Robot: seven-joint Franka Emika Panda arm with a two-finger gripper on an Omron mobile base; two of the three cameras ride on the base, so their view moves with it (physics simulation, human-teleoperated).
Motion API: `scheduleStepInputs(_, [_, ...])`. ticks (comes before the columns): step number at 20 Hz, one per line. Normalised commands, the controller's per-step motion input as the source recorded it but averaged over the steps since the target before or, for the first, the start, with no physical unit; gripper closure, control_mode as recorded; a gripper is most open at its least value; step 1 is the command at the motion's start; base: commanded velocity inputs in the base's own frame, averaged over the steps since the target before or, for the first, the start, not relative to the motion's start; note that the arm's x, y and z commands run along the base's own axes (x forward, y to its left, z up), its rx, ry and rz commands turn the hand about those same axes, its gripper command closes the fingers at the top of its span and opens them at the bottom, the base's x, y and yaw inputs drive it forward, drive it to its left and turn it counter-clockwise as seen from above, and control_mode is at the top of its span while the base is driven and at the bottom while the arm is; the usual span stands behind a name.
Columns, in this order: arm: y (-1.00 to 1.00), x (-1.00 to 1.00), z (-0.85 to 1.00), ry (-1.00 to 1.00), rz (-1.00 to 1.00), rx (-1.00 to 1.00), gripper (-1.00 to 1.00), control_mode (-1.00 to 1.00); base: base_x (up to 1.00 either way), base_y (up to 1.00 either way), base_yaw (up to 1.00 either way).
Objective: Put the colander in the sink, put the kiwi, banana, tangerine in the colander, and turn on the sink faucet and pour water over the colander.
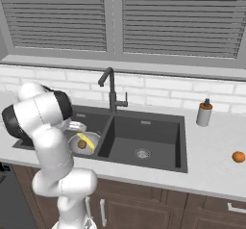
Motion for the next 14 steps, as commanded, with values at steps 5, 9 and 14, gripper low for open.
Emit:
scheduleStepInputs(5, [-0.01, -0.55, 1.0, -0.14, -0.01, 0.0, -1.0, -1.0, 0.0, 0.0, 0.0])
scheduleStepInputs(9, [-0.26, -0.68, 1.0, -0.1, 0.06, 0.0, -1.0, -1.0, 0.0, 0.0, 0.0])
scheduleStepInputs(14, [-0.71, -0.63, 0.64, -0.01, 0.23, 0.0, -1.0, -1.0, 0.0, 0.0, 0.0])
